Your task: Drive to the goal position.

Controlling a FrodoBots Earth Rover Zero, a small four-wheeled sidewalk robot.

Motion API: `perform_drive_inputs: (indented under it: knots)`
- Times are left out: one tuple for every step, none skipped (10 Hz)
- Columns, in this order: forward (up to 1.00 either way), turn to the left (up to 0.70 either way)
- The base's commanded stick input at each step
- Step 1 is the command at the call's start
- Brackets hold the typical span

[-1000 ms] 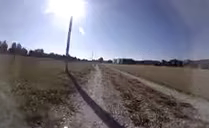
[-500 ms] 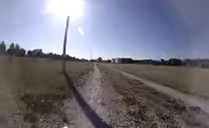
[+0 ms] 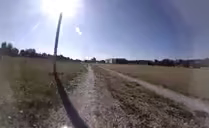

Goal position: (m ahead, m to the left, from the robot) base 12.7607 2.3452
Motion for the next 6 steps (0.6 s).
perform_drive_inputs:
  knots:
    - [0.5, 0.0]
    - [0.5, 0.0]
    - [0.5, 0.0]
    - [0.5, 0.0]
    - [0.5, 0.0]
    - [0.5, 0.0]
